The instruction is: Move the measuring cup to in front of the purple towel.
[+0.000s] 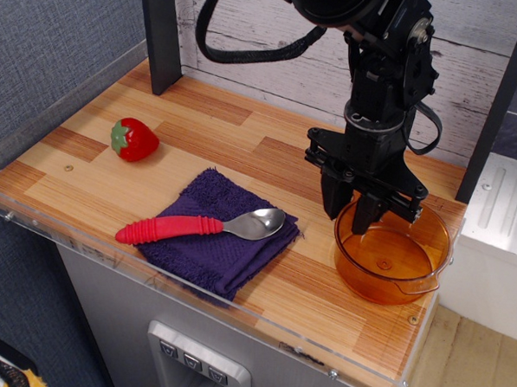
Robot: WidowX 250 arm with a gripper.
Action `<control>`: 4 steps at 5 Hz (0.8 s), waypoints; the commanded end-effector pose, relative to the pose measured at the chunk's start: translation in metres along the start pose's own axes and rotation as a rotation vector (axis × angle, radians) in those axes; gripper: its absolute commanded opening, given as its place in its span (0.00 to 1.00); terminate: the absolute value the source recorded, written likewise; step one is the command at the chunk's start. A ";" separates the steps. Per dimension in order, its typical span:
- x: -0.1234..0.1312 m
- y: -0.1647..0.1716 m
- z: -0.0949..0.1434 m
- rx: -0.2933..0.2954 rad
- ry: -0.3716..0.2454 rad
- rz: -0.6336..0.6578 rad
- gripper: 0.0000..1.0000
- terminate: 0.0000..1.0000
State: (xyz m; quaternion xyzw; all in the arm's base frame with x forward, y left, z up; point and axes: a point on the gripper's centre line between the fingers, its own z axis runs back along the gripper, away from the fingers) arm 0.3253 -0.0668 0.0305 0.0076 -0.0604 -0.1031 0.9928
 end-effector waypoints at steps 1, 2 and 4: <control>0.003 -0.004 0.010 -0.018 -0.032 -0.008 0.00 0.00; 0.003 -0.006 0.009 -0.054 -0.036 -0.016 0.00 0.00; -0.002 0.001 0.027 -0.106 -0.086 0.047 0.00 0.00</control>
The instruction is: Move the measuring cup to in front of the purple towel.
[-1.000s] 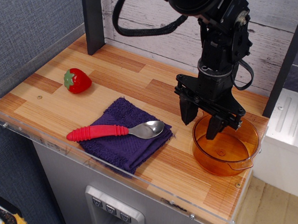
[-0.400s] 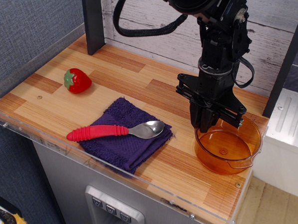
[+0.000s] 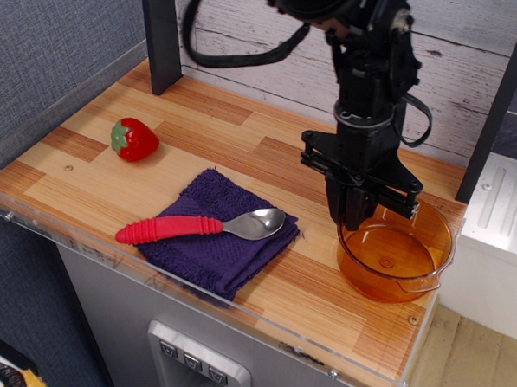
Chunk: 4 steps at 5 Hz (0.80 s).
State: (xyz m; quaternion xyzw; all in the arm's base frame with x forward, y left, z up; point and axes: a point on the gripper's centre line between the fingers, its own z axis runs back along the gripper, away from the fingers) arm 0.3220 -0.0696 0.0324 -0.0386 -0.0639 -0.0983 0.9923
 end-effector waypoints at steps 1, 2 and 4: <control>0.002 0.005 0.034 -0.065 -0.105 0.070 0.00 0.00; 0.009 0.009 0.039 -0.068 -0.103 0.100 0.00 0.00; 0.022 0.062 0.052 -0.057 -0.137 0.235 0.00 0.00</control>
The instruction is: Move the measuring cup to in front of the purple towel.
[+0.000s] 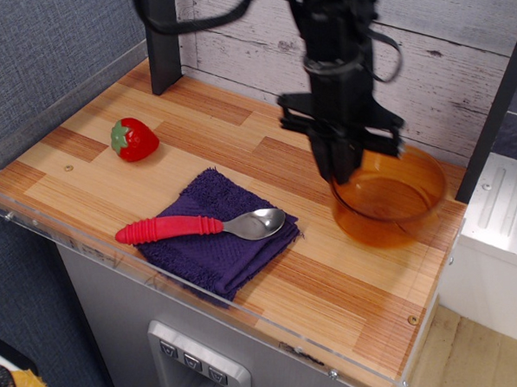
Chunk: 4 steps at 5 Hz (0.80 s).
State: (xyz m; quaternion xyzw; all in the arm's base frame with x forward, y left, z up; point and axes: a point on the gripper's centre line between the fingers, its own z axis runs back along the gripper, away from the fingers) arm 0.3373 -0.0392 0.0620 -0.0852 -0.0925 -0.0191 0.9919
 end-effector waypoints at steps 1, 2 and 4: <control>0.018 0.061 0.023 0.073 -0.073 0.169 0.00 0.00; 0.019 0.088 0.023 0.095 -0.073 0.224 0.00 0.00; 0.025 0.128 0.021 0.146 -0.069 0.289 0.00 0.00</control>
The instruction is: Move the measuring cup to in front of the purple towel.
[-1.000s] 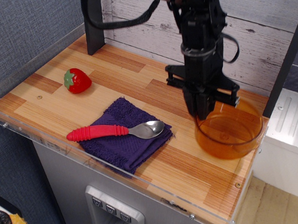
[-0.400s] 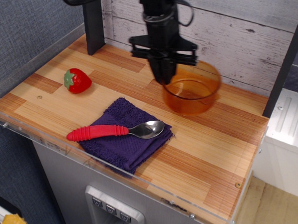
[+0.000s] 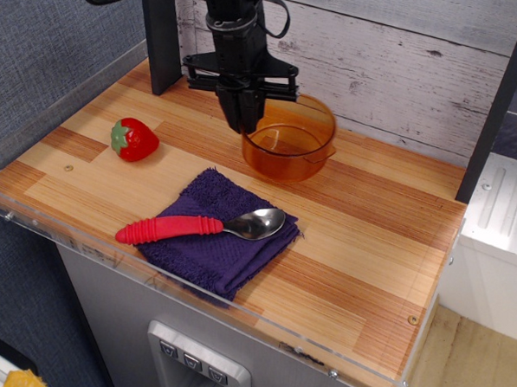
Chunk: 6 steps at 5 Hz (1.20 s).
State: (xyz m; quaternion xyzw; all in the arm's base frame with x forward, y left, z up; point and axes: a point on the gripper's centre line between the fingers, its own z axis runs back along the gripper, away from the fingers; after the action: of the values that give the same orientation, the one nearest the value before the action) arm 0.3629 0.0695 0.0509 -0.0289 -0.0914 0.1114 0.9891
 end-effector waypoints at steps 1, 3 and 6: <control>0.012 0.030 0.013 0.034 -0.048 0.060 0.00 0.00; 0.013 0.040 0.005 0.029 -0.033 0.084 0.00 0.00; 0.010 0.041 0.008 0.028 -0.039 0.114 1.00 0.00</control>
State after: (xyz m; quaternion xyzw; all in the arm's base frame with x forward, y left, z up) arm 0.3697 0.1093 0.0367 -0.0228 -0.0833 0.1651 0.9825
